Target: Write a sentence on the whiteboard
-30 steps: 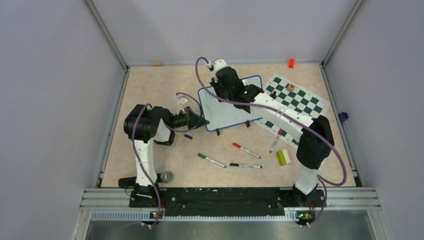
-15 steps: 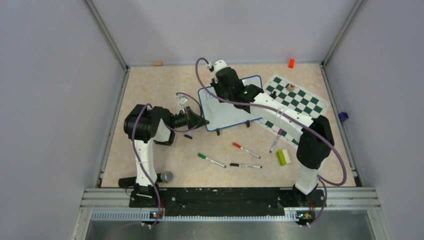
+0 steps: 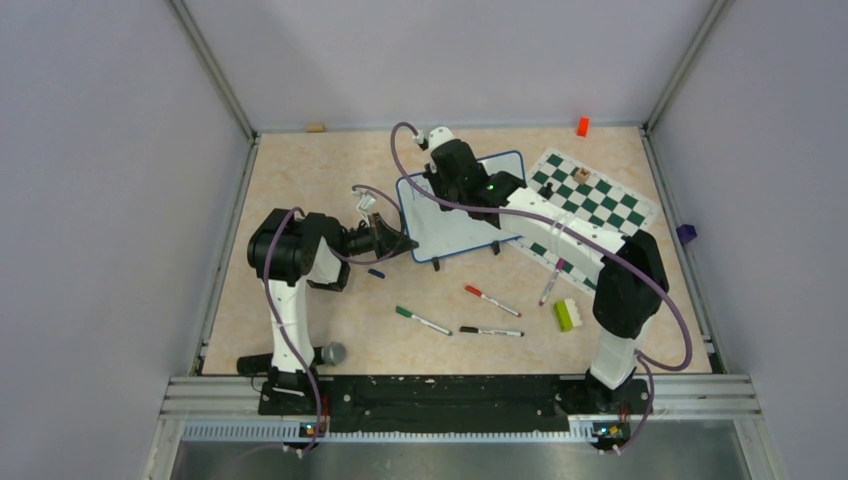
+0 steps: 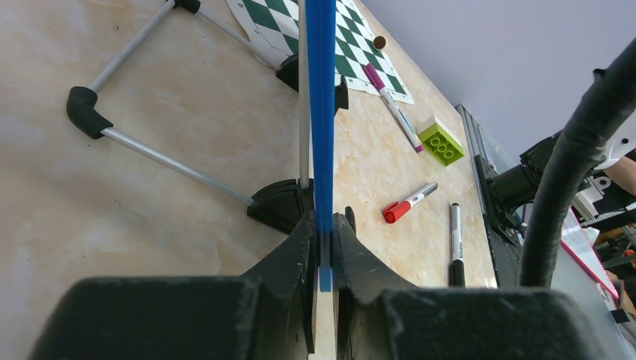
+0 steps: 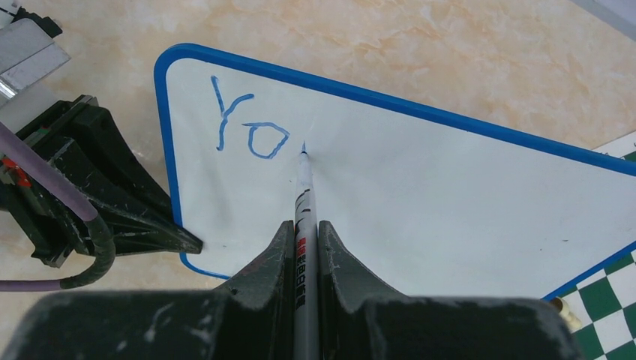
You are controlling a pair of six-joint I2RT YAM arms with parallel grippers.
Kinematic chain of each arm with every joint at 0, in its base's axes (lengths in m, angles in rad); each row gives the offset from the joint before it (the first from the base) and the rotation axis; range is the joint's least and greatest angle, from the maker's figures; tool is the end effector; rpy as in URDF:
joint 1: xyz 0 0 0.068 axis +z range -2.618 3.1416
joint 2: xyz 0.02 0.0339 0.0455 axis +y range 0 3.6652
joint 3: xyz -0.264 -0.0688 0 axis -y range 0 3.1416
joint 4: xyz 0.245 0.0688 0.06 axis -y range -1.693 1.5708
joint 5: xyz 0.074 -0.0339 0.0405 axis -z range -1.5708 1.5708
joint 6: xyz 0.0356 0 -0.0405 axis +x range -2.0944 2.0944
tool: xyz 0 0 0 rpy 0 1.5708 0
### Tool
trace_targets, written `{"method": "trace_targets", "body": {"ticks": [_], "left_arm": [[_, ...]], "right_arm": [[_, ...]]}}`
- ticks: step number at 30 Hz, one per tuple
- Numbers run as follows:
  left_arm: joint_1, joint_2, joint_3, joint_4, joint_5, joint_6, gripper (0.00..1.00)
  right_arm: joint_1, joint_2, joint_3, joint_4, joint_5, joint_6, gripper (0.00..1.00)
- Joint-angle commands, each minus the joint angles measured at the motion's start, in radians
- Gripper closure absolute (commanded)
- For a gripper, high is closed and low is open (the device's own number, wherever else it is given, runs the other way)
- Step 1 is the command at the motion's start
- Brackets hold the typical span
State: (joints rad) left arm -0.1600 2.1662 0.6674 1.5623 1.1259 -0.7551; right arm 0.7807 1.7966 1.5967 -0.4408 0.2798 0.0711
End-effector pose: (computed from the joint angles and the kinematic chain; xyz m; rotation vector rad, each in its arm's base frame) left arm 0.3253 -0.0850 0.0977 0.5139 1.6947 -1.5237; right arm 0.3038 0.2871 0.3163 -0.6136 2.1002 0.1725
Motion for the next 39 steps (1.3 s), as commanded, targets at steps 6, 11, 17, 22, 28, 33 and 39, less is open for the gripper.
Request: {"method": "trace_targets", "body": {"ticks": [6, 11, 17, 22, 28, 33, 39], "left_arm": [[-0.016, -0.035, -0.011, 0.057, 0.064, 0.024, 0.93], [-0.016, -0.035, -0.011, 0.058, 0.062, 0.025, 0.94], [-0.017, -0.036, -0.011, 0.058, 0.064, 0.024, 0.94], [-0.016, -0.035, -0.010, 0.058, 0.063, 0.026, 0.94], [-0.016, -0.036, -0.010, 0.058, 0.065, 0.026, 0.94], [-0.016, -0.035, -0.011, 0.058, 0.064, 0.026, 0.94], [-0.016, -0.036, -0.011, 0.058, 0.064, 0.025, 0.94]], "right_arm": [[-0.011, 0.003, 0.018, 0.002, 0.067, 0.003, 1.00], [-0.012, 0.016, 0.038, 0.003, 0.080, 0.005, 1.00], [-0.012, 0.032, 0.067, 0.002, 0.084, 0.004, 1.00], [-0.014, 0.040, 0.088, 0.002, 0.090, 0.000, 1.00], [-0.015, 0.041, 0.100, 0.002, 0.084, -0.003, 1.00], [-0.015, 0.040, 0.102, 0.003, 0.086, -0.004, 1.00], [-0.016, 0.044, 0.114, 0.002, 0.086, -0.010, 1.00]]}}
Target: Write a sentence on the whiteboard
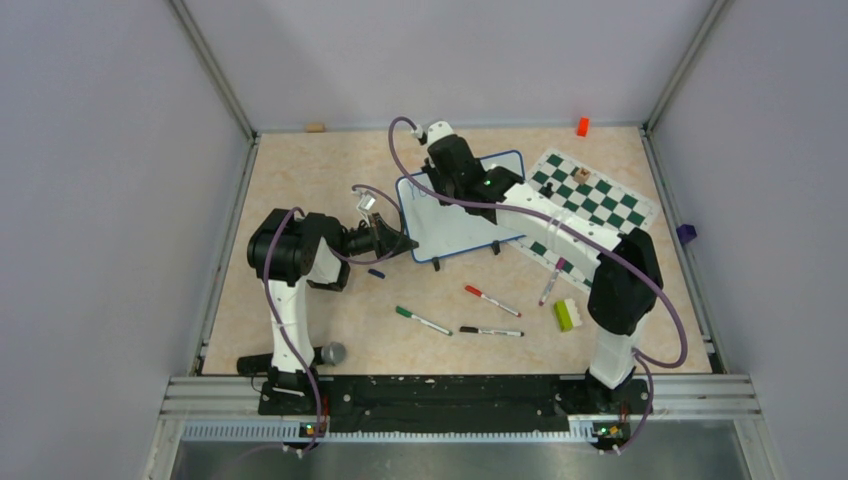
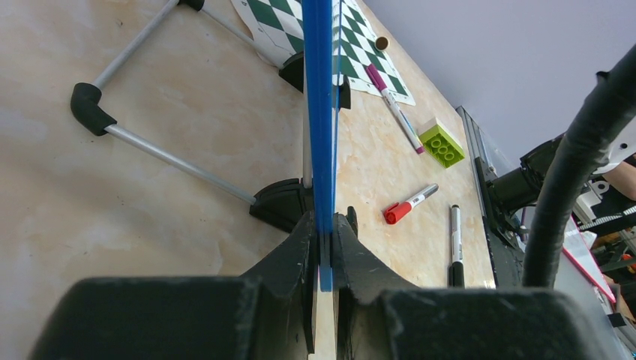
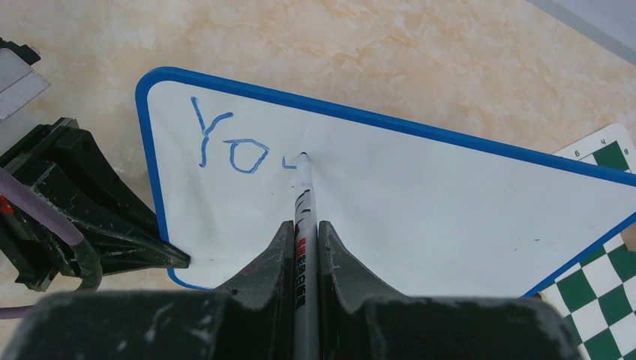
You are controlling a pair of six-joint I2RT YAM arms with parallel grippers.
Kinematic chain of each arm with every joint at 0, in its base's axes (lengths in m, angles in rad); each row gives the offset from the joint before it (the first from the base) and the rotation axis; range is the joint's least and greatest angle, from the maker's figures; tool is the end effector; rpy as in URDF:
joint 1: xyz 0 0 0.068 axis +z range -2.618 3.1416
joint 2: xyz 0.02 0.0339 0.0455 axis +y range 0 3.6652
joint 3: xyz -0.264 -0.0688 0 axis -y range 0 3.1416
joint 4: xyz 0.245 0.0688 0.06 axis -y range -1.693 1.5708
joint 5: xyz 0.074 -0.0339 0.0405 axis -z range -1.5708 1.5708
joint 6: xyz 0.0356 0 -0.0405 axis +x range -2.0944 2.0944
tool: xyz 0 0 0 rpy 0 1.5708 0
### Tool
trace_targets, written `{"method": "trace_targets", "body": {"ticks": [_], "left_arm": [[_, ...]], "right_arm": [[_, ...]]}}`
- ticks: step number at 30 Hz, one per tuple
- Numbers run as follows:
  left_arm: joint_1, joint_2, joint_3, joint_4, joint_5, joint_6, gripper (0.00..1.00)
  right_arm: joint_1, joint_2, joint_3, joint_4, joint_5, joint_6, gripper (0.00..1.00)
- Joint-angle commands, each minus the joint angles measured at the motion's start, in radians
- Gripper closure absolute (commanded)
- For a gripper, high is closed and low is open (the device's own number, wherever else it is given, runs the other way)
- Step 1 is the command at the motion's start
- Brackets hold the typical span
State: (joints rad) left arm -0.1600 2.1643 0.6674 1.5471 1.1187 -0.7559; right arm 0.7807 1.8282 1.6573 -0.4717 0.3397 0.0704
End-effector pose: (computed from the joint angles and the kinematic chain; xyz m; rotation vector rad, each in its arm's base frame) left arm 0.3256 -0.0850 0.0969 0.4986 1.7067 -1.5243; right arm 0.3102 0.2906 0.3218 -0.5787 2.0949 0.1092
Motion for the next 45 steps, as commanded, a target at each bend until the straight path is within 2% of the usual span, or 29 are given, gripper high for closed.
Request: {"method": "trace_targets", "body": {"ticks": [1, 17, 34, 45], "left_arm": [[-0.016, -0.034, -0.010, 0.073, 0.072, 0.025, 0.94], [-0.016, -0.034, -0.011, 0.073, 0.071, 0.026, 0.94], [-0.016, -0.039, -0.014, 0.072, 0.070, 0.028, 0.94], [-0.016, -0.038, -0.014, 0.073, 0.070, 0.029, 0.94]], "right_arm": [[-0.016, 0.012, 0.052, 0.033, 0.027, -0.008, 1.00], [-0.017, 0.015, 0.064, 0.033, 0.025, -0.009, 1.00], [-0.017, -0.048, -0.055, 0.019, -0.009, 0.020, 1.00], [-0.017, -0.081, -0.059, 0.015, 0.001, 0.021, 1.00]]}}
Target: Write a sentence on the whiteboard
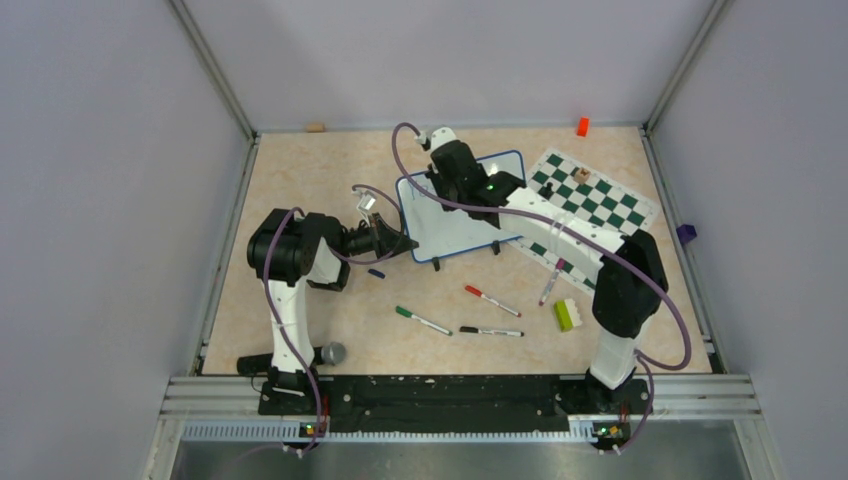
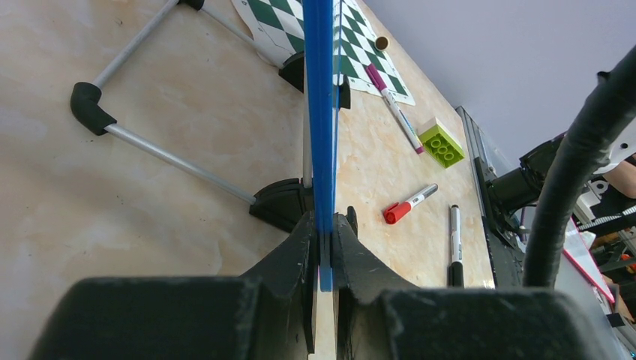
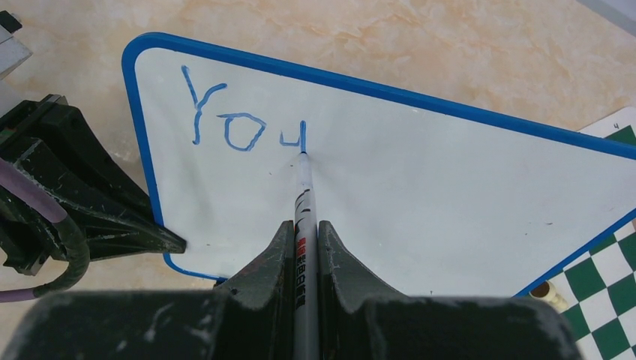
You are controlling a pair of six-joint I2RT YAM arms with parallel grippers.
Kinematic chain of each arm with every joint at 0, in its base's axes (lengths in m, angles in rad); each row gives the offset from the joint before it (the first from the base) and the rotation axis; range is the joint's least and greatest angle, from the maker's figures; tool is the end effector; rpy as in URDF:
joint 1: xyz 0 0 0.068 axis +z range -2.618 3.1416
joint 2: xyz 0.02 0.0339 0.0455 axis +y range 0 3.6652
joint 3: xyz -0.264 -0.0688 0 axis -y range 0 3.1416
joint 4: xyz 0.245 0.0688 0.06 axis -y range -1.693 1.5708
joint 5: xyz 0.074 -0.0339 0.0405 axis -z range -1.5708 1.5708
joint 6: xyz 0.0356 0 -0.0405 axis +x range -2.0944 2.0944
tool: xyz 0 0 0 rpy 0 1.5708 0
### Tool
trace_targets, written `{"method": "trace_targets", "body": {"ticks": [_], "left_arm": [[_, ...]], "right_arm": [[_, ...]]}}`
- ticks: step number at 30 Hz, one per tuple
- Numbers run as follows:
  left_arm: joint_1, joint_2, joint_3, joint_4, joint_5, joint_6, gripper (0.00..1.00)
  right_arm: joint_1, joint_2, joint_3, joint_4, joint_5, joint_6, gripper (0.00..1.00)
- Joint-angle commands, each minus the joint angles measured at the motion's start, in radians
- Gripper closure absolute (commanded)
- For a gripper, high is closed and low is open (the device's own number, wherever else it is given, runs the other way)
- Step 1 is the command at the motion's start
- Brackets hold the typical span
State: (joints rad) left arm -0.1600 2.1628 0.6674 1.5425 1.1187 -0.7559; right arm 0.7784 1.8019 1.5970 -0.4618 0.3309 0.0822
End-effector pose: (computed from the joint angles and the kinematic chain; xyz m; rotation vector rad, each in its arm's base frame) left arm 0.3257 -0.0850 0.0970 0.4967 1.7094 -1.5254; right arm 0.3052 0.2847 0.3128 -0.5803 2.1197 0.1113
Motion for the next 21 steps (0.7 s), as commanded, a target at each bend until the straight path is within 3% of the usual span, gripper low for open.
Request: {"method": "trace_targets", "body": {"ticks": [1, 21], "left_arm": [[-0.016, -0.035, -0.013, 0.077, 0.070, 0.029, 0.94], [-0.016, -0.036, -0.011, 0.077, 0.071, 0.026, 0.94]], "right_arm": [[-0.014, -0.063, 0.001, 0.005, 0.004, 0.009, 1.00], [-0.015, -0.018, 0.078, 0.023, -0.071, -0.003, 1.00]]}}
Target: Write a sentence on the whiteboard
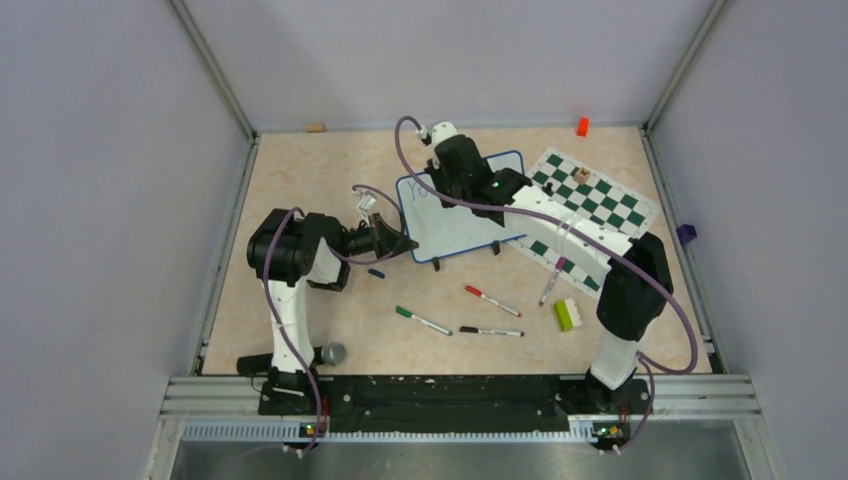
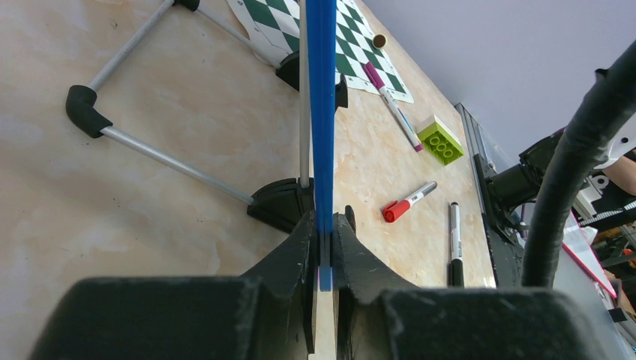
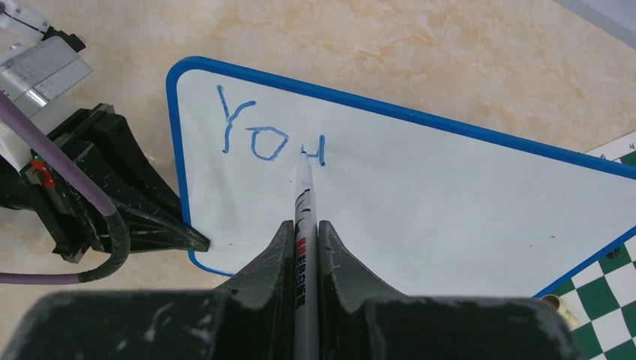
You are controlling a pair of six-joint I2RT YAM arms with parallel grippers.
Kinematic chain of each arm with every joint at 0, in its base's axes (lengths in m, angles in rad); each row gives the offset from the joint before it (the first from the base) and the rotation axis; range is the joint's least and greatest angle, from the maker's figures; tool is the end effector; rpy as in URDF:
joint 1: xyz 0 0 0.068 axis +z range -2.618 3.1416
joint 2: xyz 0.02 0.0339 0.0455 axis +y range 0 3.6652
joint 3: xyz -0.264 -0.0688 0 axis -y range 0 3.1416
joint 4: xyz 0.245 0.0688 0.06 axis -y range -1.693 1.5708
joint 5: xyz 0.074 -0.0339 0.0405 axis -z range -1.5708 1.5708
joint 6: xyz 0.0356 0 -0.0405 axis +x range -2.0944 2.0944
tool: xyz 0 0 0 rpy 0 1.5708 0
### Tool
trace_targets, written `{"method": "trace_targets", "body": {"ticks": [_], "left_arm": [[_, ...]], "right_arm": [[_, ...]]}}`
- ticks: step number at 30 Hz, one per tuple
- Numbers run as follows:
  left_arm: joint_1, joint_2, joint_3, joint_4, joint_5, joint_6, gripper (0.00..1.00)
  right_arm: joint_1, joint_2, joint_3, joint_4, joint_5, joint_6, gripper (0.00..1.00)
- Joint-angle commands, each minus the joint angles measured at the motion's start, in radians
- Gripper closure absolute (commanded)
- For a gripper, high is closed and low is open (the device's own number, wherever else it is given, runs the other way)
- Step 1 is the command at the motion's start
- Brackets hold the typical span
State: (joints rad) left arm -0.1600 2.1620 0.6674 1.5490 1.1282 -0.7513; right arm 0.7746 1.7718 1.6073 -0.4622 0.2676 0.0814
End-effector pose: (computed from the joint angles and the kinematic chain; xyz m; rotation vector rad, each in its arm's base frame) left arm 0.3253 -0.0851 0.0978 0.5137 1.7009 -1.5259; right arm 0.3010 0.2814 0.3277 -0.5978 2.0949 0.1944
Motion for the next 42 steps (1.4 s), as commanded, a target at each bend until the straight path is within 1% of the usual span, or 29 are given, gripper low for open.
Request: {"method": "trace_targets", "body": {"ticks": [1, 20, 42], "left_arm": [[-0.016, -0.034, -0.012, 0.071, 0.062, 0.021, 0.94], [-0.016, -0.035, -0.011, 0.071, 0.061, 0.022, 0.94], [-0.016, -0.040, -0.014, 0.071, 0.062, 0.023, 0.94]], "right_arm": [[-0.011, 0.015, 0.072, 0.023, -0.007, -0.004, 1.00], [-0.010, 0.062, 0.100, 0.023, 0.019, -0.016, 1.00], [-0.010, 0.021, 0.042, -0.007, 0.007, -0.014, 1.00]]}}
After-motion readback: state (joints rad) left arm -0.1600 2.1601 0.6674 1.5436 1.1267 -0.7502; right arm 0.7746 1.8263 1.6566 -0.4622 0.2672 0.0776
